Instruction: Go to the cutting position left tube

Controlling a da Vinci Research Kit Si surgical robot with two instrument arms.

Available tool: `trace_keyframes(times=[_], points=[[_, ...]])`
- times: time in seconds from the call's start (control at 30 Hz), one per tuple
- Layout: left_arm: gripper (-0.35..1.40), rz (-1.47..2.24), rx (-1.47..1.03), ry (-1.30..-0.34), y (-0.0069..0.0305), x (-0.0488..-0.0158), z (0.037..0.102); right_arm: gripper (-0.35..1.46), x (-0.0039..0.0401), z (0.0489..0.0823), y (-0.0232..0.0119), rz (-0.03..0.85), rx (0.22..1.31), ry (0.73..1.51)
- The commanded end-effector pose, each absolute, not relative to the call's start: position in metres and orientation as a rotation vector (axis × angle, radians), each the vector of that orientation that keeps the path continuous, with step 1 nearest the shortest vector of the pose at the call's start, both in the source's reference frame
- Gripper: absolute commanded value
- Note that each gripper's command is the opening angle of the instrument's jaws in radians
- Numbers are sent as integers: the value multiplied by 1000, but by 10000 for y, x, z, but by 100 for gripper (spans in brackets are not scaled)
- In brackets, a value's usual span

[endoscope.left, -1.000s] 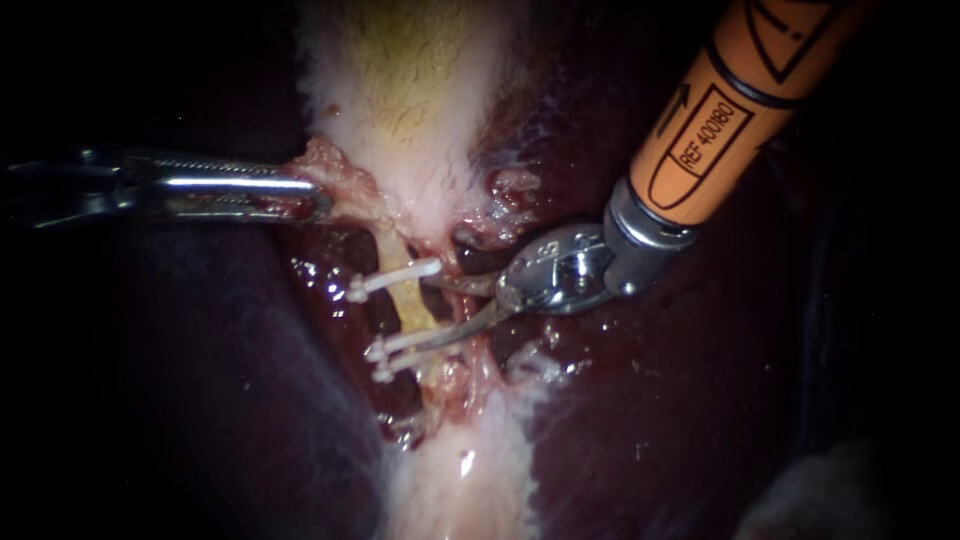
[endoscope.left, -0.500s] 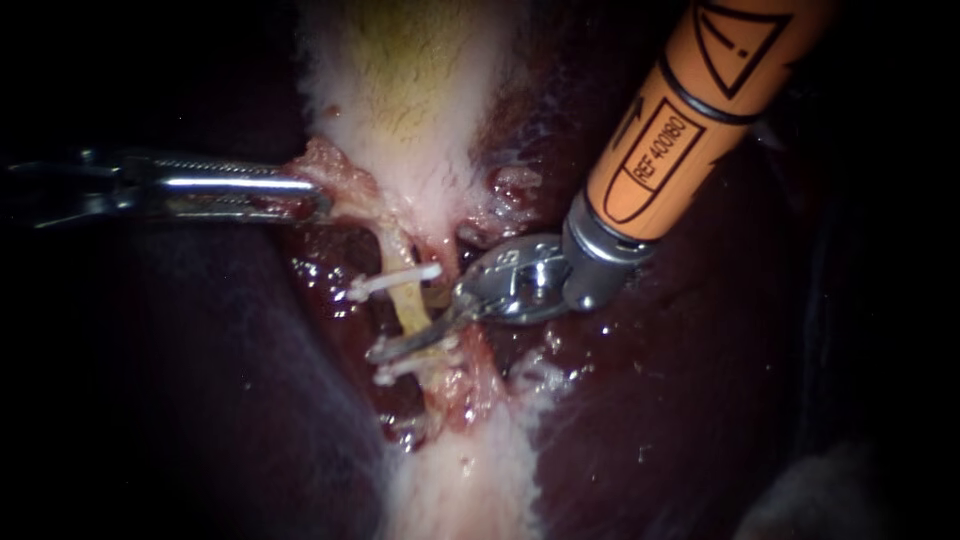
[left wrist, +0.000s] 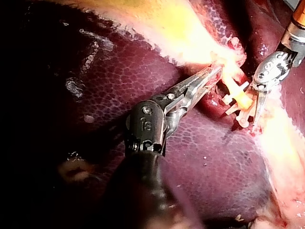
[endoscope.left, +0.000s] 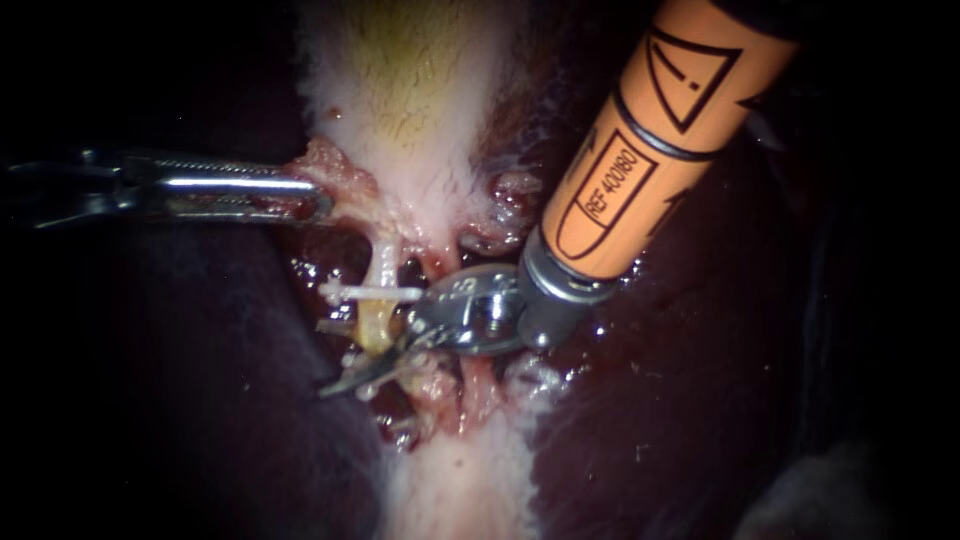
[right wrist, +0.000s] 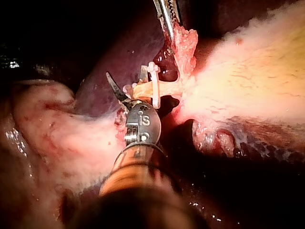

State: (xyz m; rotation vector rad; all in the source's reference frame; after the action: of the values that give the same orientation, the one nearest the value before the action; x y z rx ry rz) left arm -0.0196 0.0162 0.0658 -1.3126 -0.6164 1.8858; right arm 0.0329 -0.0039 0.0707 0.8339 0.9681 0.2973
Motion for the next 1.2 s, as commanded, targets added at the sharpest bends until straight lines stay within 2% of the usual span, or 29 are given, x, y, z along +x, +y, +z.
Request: trace_keyframes(times=[0.03,0.37,0.83,1.2], points=[[-35,1886,-1312,-616,162,-196,659,128,330,709,-38,306,831,969],[-35,1886,-1312,-615,162,-197,660,128,334,718,-39,359,856,986],[-35,1886,-1313,-616,163,-196,662,126,338,673,-27,441,937,1052],[-35,1886,-1313,-616,163,-196,662,126,339,673,-27,452,944,1050]])
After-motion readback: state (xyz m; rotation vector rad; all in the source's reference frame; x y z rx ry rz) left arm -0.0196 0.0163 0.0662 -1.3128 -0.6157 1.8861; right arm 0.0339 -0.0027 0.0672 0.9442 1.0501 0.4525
